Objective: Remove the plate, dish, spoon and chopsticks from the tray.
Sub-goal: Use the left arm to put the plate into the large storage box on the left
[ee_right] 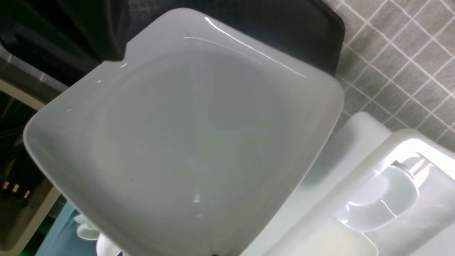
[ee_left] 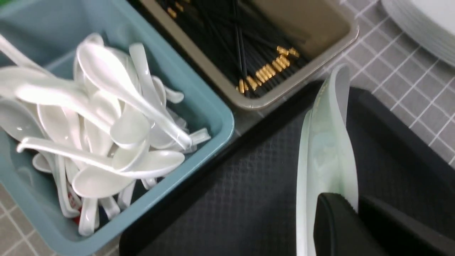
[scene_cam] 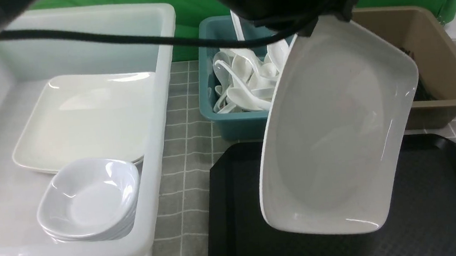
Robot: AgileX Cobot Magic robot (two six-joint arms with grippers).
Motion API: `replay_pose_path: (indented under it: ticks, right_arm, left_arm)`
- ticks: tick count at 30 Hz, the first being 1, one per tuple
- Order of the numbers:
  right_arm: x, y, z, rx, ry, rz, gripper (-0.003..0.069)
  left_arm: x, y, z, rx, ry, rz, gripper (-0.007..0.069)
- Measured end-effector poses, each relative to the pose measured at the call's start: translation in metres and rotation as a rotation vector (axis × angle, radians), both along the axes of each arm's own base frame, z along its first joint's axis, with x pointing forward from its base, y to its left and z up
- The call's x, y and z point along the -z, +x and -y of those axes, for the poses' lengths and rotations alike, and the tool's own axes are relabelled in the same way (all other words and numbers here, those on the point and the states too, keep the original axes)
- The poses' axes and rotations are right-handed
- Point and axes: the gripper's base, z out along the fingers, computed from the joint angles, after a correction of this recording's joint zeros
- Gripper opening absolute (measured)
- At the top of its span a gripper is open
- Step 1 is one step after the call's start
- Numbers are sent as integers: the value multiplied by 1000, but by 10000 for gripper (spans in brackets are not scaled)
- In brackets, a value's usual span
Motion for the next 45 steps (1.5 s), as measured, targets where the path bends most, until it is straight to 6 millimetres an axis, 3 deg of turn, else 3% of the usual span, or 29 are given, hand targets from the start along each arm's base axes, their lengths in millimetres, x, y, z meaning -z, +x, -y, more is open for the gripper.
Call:
replay_pose_path:
  ticks: [8, 15, 19, 23, 25, 26, 34, 37, 39, 41, 45]
  right_arm:
    - [-1, 1, -1, -5, 6, 19, 37]
    - [-5, 16, -16, -112, 59, 5, 37]
    - [-12, 36, -31, -204, 80, 0, 37]
    - [-21, 61, -63, -332, 60, -28, 32]
    - [-21, 67, -76, -375, 47, -43, 29]
    - [-23, 74, -92, -425, 24, -49, 28]
    - [-26, 86, -161, -580, -35, -27, 27]
    - [-24, 90, -177, -594, -33, -30, 27]
    - [-22, 93, -186, -602, -31, -33, 27]
    - [-21, 94, -188, -606, -32, -36, 27]
    - [-17, 100, -194, -588, -23, -36, 27]
  left_arm:
    - [-9, 9, -27, -68, 0, -10, 34]
    - [-37, 10, -76, -185, -40, 34, 34]
    - [-57, 7, -114, -279, -77, 85, 34]
    - [-80, 0, -168, -435, -110, 154, 34]
    - [-84, -1, -181, -474, -117, 164, 34]
    - [-88, -4, -201, -538, -123, 175, 34]
    - [-98, -11, -286, -818, -181, 203, 34]
    - [-93, -11, -308, -885, -225, 193, 34]
    - [-80, -6, -329, -939, -282, 173, 34]
    - [-74, -5, -335, -948, -308, 162, 34]
    - [-20, 14, -350, -982, -412, 92, 35]
